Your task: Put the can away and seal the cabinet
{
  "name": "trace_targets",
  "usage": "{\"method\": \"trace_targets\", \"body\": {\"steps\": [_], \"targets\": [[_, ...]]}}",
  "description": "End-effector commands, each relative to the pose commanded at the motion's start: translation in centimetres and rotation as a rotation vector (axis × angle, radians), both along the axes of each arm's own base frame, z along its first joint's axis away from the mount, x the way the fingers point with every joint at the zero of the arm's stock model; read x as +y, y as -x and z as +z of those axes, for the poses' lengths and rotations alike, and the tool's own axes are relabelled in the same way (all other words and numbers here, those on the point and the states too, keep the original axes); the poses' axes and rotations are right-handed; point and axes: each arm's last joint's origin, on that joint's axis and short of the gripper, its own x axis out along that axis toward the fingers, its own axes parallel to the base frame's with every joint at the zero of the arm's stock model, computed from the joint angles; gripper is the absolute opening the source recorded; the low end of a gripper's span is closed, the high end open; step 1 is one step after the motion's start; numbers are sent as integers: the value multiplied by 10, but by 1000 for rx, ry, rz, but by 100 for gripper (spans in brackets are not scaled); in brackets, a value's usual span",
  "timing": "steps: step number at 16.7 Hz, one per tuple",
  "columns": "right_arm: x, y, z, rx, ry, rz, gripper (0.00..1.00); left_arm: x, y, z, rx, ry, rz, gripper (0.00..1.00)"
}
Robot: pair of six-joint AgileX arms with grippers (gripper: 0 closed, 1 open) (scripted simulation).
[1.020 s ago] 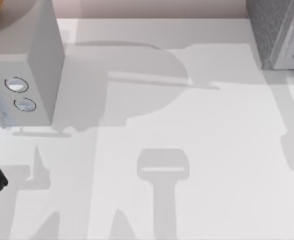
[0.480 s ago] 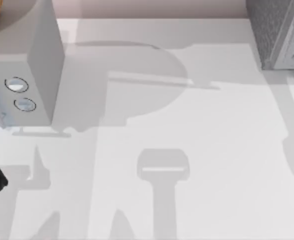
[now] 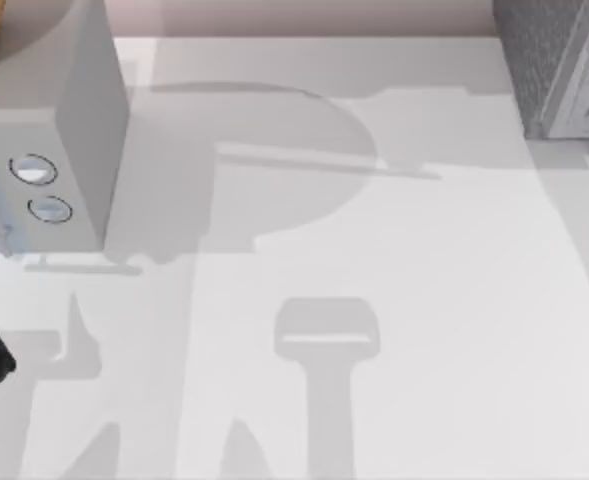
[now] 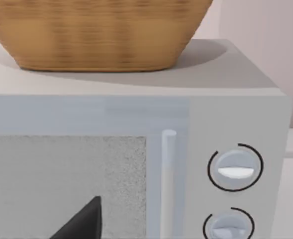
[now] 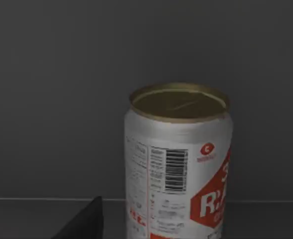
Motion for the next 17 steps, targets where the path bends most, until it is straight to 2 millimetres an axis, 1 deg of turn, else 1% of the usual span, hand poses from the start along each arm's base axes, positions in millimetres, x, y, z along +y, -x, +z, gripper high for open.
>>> {"method": "trace_targets", "body": {"steps": [2,4,7,10,12,14,17], "targets": [[-5,32,-12,0,1,-1,100,0,0,0,0,0,0,100],[-10,65,-33,0,2,-1,100,0,0,0,0,0,0,100],[-16,112,-77,0,2,-2,100,0,0,0,0,0,0,100],[-21,152,-136,0,2,-2,100,0,0,0,0,0,0,100],[-24,173,-181,-1,1,-2,100,0,0,0,0,0,0,100],[-26,188,-225,-1,0,-2,100,0,0,0,0,0,0,100],[-27,200,-288,-1,-1,-2,100,0,0,0,0,0,0,100]]}}
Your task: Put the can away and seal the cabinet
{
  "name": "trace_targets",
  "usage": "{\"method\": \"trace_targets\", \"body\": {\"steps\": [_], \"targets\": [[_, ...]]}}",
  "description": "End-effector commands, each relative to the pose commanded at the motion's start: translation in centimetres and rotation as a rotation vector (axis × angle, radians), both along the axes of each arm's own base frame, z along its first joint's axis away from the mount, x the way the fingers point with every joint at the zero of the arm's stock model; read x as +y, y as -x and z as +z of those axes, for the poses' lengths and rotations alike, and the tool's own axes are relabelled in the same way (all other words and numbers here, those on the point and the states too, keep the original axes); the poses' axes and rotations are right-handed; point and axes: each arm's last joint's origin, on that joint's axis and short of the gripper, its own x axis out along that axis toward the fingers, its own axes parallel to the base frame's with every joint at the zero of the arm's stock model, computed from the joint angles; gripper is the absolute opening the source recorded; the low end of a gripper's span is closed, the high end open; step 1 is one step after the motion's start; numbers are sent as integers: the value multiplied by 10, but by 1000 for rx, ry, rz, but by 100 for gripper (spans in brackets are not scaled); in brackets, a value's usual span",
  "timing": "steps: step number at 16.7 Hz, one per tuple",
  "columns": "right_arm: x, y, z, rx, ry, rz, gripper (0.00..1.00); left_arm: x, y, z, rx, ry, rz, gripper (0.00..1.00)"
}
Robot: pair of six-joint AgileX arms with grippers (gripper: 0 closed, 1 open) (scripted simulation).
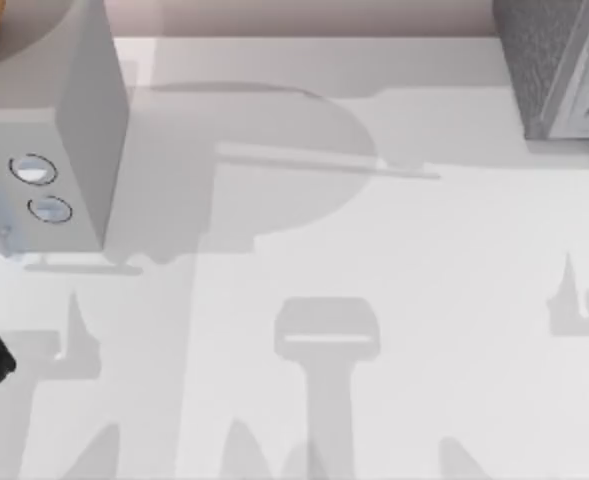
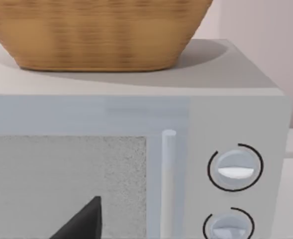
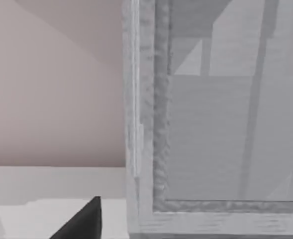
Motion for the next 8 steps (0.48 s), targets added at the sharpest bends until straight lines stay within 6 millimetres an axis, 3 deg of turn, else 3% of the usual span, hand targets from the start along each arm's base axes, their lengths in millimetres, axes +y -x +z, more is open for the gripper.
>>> {"method": "trace_targets", "body": {"steps": [4,8], "targets": [[-1,4,-62,-1,-1,1,100,0,0,0,0,0,0,100],[-2,3,-88,-1,-2,2,100,0,0,0,0,0,0,100]]}}
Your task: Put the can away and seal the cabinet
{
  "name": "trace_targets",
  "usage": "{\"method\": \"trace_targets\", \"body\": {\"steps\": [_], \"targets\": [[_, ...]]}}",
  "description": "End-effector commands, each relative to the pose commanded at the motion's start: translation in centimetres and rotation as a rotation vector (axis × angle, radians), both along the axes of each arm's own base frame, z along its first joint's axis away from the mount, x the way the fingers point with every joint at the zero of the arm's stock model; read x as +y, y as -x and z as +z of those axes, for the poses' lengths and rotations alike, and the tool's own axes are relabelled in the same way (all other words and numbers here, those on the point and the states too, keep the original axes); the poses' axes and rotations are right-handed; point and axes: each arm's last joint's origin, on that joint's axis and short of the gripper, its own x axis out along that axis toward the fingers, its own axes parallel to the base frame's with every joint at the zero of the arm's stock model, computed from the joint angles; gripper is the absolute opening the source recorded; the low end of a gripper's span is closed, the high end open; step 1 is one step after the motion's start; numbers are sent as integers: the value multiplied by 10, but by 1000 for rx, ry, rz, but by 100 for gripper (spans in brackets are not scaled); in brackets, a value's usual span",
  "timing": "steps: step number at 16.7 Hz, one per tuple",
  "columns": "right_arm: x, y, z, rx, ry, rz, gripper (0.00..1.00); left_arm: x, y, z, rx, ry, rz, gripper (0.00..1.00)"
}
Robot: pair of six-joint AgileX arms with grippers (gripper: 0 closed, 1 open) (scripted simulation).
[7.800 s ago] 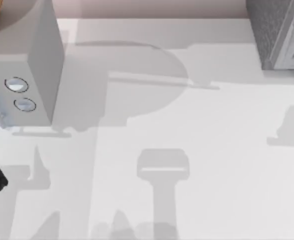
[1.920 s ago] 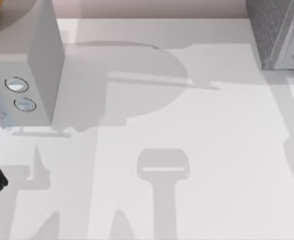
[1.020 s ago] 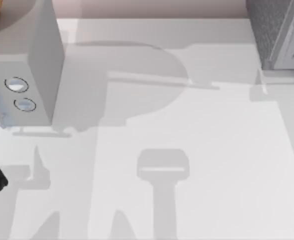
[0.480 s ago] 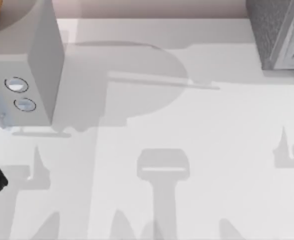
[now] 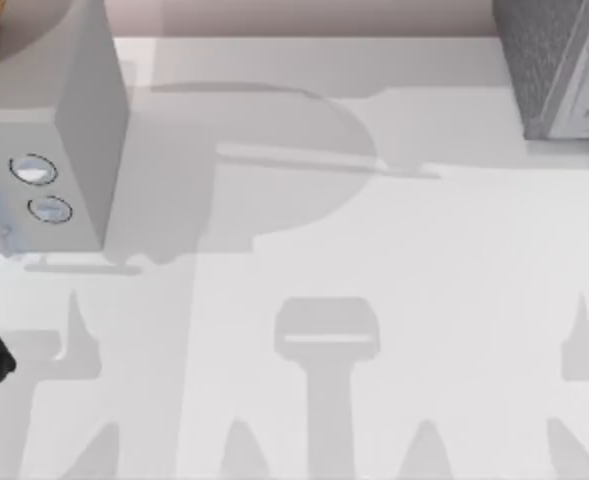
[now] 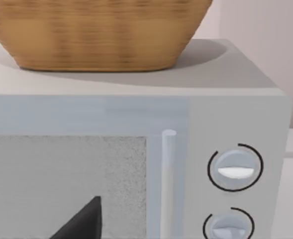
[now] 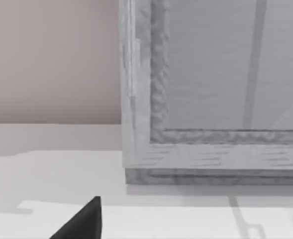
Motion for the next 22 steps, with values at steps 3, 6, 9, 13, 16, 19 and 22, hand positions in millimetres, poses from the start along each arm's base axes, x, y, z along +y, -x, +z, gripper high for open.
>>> {"method": "trace_targets", "body": {"steps": [3,6,9,13,16,19,22], "targets": [[0,0,0,0,0,0,100,0,0,0,0,0,0,100],[0,0,0,5,0,2,100,0,0,0,0,0,0,100],[-3,-3,4,4,0,1,100,0,0,0,0,0,0,100],[-16,-15,19,2,0,0,100,0,0,0,0,0,0,100],[-34,-30,30,1,0,-1,100,0,0,0,0,0,0,100],[-62,-46,37,0,1,-1,100,0,0,0,0,0,0,100],[-99,-58,37,1,2,-1,100,0,0,0,0,0,0,100]]}}
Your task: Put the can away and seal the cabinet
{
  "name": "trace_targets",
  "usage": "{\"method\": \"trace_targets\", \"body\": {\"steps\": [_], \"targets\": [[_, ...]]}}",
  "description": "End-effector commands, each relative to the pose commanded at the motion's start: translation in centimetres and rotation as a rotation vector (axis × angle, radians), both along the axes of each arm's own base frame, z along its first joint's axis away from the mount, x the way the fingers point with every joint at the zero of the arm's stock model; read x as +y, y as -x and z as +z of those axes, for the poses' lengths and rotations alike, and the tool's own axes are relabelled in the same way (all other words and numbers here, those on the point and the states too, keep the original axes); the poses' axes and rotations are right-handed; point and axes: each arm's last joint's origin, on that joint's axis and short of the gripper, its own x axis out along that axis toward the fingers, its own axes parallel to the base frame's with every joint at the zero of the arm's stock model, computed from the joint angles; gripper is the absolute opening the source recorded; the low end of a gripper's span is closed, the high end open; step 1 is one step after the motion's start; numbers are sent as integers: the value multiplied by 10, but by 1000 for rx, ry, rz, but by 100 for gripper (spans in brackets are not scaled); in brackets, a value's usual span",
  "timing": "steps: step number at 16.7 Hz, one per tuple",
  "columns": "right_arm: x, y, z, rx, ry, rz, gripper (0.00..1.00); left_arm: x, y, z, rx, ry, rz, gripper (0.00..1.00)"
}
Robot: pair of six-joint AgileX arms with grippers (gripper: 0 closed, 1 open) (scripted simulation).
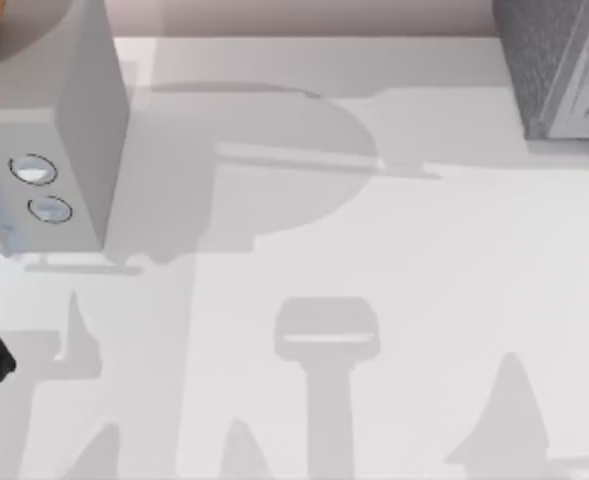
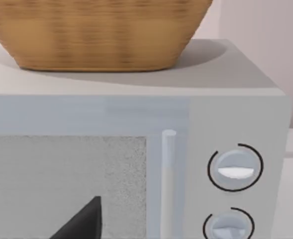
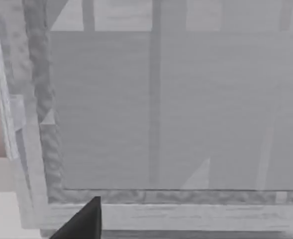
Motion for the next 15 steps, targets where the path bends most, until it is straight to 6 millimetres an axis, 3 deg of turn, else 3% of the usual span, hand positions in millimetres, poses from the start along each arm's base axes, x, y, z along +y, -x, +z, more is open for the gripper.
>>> {"method": "trace_targets", "body": {"steps": [5,8,11,15], "targets": [[-63,-1,-17,2,0,2,100,0,0,0,0,0,0,100],[-89,5,-30,3,-1,2,100,0,0,0,0,0,0,100],[-101,10,-37,4,-2,3,100,0,0,0,0,0,0,100],[-101,10,-37,4,-2,3,100,0,0,0,0,0,0,100]]}}
